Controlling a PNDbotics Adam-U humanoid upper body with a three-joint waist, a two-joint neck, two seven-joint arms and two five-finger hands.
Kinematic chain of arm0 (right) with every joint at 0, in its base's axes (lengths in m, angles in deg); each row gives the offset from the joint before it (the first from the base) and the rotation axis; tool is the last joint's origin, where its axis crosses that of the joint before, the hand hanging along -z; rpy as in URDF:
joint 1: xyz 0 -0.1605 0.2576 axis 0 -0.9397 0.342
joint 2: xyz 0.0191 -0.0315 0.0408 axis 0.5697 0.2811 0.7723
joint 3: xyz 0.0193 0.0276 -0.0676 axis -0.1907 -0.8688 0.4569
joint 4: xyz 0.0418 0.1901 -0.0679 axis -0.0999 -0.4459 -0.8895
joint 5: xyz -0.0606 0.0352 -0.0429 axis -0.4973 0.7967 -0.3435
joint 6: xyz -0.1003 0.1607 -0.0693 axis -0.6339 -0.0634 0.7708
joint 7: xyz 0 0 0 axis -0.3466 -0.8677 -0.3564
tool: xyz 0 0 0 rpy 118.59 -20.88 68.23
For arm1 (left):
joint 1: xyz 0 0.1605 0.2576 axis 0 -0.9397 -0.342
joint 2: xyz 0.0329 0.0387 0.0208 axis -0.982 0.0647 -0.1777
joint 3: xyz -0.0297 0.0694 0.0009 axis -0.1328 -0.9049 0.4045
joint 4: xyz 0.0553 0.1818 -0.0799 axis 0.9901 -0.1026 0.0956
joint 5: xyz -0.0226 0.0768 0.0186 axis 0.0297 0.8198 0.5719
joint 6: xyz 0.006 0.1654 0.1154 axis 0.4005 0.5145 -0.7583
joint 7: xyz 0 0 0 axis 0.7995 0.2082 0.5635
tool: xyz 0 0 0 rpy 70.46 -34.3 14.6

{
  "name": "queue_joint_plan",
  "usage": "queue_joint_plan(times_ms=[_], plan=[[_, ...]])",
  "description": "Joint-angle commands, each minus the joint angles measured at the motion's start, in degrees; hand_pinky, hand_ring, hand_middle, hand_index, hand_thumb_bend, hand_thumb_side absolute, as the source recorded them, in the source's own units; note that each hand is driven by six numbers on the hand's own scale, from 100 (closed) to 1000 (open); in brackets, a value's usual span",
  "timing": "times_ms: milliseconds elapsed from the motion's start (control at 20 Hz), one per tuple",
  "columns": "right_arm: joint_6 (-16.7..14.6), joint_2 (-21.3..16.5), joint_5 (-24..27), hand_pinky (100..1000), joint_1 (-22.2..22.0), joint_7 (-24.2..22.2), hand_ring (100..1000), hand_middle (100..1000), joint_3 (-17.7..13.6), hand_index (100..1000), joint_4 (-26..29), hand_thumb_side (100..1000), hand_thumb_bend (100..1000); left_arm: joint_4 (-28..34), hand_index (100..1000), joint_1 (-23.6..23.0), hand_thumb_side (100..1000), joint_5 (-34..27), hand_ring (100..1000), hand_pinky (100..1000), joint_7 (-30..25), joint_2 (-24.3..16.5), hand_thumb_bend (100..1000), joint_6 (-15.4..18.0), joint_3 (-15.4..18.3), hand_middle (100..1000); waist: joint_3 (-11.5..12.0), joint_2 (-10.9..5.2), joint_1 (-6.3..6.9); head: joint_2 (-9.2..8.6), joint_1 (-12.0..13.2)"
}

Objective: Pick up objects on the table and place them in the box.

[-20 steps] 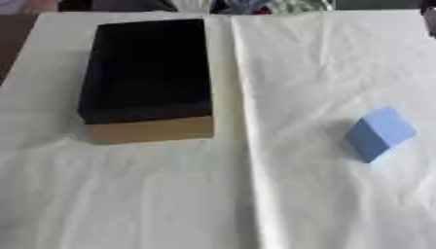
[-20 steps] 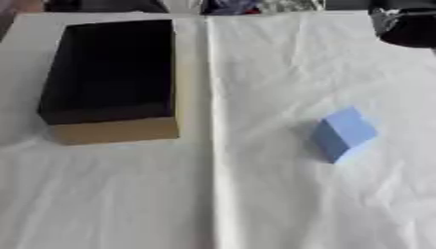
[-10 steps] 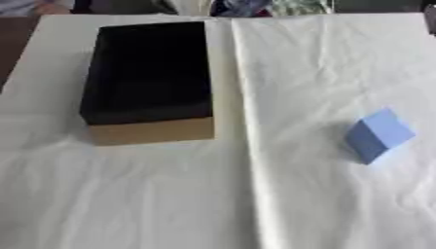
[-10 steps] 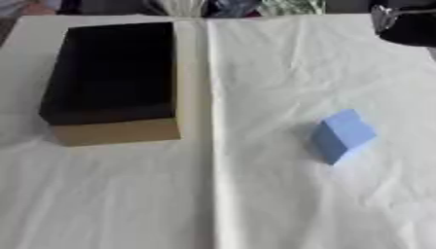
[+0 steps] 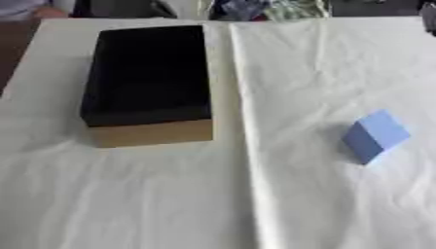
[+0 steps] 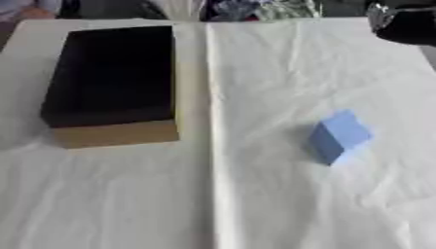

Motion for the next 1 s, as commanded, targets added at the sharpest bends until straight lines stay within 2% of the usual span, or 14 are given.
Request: queue_joint_plan(times_ms=[50,700,800,850,1000], plan=[[-0.38,-0.90,0.32,909,0.89,-0.07,826,696,-0.37,818,0.54,100,100,1.07,873,0.06,668,-0.23,650,1000,0.17,-0.82,100,0.01,0.47,671,0.03,-1.42,-0.12,-0.29,0.26],[-1.42,-1.52,1.10,910,0.11,-2.45,841,724,0.60,841,0.54,100,100,1.07,873,0.00,664,-0.33,651,1000,0.16,-1.04,100,-0.08,0.54,671,-0.39,-2.09,-0.31,0.31,-0.01],[-0.36,-2.24,1.95,909,-0.58,-3.87,850,743,1.30,871,0.54,130,100,1.07,873,-0.01,663,-0.34,651,1000,0.17,-1.11,100,-0.14,0.53,671,-0.58,-2.18,-0.34,0.47,-0.22],[0.26,-2.62,2.29,911,-0.86,-4.54,861,761,1.71,885,0.54,235,100,1.07,872,0.00,661,-0.34,651,1000,0.16,-1.15,100,-0.16,0.52,670,-0.67,-2.25,-0.35,0.57,-0.30],[0.91,-3.68,2.97,915,-1.72,-6.96,874,774,2.98,892,0.54,274,100,1.07,872,-0.05,659,-0.35,651,1000,0.18,-1.33,100,-0.18,0.54,670,-0.92,-2.52,-0.36,0.76,-0.39]])
